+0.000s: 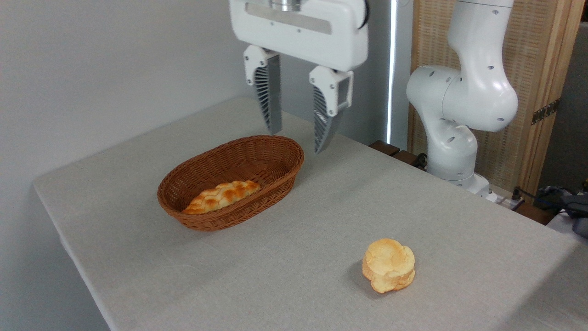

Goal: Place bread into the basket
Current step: 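Move the open gripper over to the round bread roll and lower it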

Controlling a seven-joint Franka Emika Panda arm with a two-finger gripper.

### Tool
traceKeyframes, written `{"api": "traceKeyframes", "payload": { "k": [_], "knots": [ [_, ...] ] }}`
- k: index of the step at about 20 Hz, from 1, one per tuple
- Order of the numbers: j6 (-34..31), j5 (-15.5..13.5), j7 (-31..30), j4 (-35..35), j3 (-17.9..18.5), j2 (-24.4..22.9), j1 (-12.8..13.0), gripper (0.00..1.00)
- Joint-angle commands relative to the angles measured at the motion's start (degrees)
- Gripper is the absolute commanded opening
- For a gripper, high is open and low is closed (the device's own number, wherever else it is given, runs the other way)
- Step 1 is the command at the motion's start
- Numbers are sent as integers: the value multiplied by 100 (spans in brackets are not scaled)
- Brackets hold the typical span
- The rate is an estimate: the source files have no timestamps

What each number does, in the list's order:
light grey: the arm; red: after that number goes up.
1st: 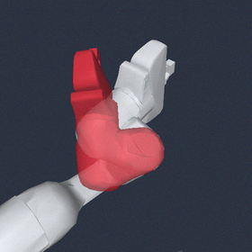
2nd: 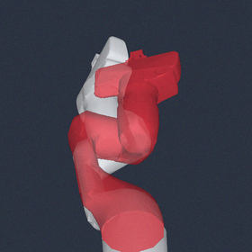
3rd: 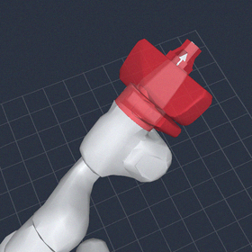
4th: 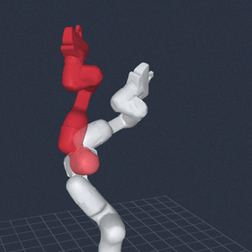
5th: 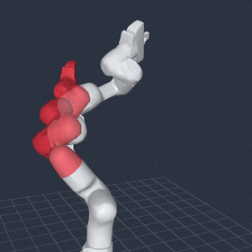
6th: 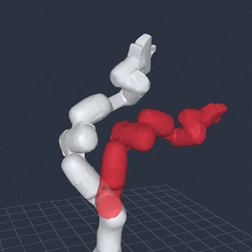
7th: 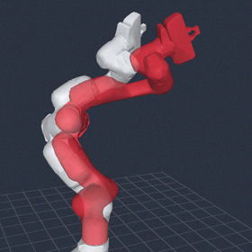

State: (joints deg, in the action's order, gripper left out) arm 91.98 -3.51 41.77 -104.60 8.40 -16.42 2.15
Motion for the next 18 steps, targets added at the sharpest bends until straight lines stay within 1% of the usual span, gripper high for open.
{"api": "traceKeyframes", "payload": {
  "k": [1, 4, 7, 9, 11, 13, 14, 16, 18],
  "knots": [
    [39, -1, 383, -613, 311, -555, 110, 100],
    [39, 0, 805, -824, 592, -652, 110, 100],
    [92, -9, 1174, -1211, 900, -880, 110, 100],
    [171, -9, 1307, -1326, 936, -898, 110, 100],
    [460, 0, 1308, -1571, 944, -933, 110, 100],
    [802, 8, 1316, -1957, 1014, -1047, 75, 100],
    [1117, 130, 1334, -2194, 1084, -1056, 75, 100],
    [1715, 577, 1343, -2608, 1094, -1039, 75, 100],
    [1972, 790, 1351, -2802, 1103, -1013, 84, 100]
  ]
}}
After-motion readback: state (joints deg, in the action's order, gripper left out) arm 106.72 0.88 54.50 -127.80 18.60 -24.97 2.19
